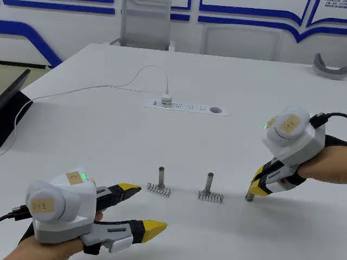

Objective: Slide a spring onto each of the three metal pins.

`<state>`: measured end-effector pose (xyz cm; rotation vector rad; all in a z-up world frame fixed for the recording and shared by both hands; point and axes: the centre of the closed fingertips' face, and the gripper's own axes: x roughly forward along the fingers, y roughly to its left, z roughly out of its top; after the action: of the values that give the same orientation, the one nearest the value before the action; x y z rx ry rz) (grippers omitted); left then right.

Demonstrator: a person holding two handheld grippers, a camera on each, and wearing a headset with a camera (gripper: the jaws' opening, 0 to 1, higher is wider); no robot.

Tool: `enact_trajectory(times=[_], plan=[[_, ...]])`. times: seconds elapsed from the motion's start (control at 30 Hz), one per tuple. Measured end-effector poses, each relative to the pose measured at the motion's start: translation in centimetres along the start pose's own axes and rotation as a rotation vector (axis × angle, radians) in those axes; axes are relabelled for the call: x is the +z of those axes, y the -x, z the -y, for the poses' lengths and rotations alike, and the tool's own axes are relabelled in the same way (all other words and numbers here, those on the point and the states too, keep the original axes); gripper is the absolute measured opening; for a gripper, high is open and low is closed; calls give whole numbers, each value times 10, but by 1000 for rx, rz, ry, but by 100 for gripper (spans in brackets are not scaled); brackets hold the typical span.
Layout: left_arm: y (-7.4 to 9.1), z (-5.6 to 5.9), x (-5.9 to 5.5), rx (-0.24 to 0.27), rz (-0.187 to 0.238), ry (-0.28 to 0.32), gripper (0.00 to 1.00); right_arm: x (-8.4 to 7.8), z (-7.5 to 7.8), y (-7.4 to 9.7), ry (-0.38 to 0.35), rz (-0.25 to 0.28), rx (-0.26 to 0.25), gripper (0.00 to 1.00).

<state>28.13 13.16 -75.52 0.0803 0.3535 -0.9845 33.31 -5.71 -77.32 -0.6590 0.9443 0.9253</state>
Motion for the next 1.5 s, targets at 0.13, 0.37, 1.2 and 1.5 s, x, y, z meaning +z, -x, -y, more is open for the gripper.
enact_trajectory(times=[0.13, 0.37, 1.2, 1.5], plan=[[0, 1, 2, -2, 1, -3, 59, 1, -2, 0, 6, 3, 0, 14], [0, 1, 2, 0, 2, -6, 59, 8, -3, 8, 29, 30, -21, 20], [-4, 4, 9, -11, 7, -24, 58, 42, -41, -28, 193, 34, 94, 17], [-4, 4, 9, -14, 5, -26, 58, 39, -41, -43, 215, 1, 106, 15]])
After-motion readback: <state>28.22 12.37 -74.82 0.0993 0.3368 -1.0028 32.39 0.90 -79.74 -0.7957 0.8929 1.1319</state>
